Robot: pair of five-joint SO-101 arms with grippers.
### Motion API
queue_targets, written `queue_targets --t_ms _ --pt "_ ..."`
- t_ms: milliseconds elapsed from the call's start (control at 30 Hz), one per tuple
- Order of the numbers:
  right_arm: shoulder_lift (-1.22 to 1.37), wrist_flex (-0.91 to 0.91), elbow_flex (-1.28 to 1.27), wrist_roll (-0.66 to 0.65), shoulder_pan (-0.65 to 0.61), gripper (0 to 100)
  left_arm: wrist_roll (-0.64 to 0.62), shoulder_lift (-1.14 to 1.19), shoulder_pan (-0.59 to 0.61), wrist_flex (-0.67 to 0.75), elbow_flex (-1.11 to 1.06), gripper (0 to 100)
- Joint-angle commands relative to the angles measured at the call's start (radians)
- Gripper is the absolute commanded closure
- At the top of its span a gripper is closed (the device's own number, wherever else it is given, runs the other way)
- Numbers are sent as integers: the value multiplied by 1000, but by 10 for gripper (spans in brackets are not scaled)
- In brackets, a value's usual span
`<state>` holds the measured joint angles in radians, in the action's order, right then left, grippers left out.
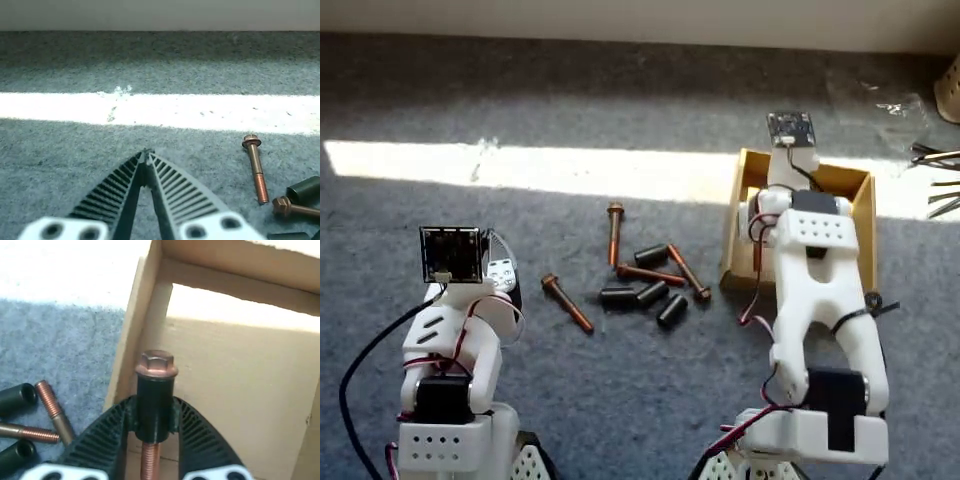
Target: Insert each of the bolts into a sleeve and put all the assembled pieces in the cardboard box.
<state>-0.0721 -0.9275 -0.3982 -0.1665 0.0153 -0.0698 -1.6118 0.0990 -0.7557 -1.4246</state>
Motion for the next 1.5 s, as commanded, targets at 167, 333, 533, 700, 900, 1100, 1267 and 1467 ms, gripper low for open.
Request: queue_targets --t_ms 167,333,533,700,900,1100,1267,1467 --pt "211 1 200 40 24 991 5 -13 12 29 -38 994" --pt "266 -1 220 40 22 967 5 -13 12 55 -58 994" --pt "268 -1 219 40 21 857 5 -13 12 55 -58 994" --pt "265 -1 219 38 21 857 5 -13 12 55 -58 994" --pt "226 -2 226 38 24 857 5 -13 12 55 -58 994" --pt "28 -39 223 40 22 857 5 -13 13 55 -58 994" --pt "-140 -91 220 41 13 857 5 -13 15 55 -58 994" --pt "-262 -226 219 44 -91 857 5 -13 15 55 -58 994"
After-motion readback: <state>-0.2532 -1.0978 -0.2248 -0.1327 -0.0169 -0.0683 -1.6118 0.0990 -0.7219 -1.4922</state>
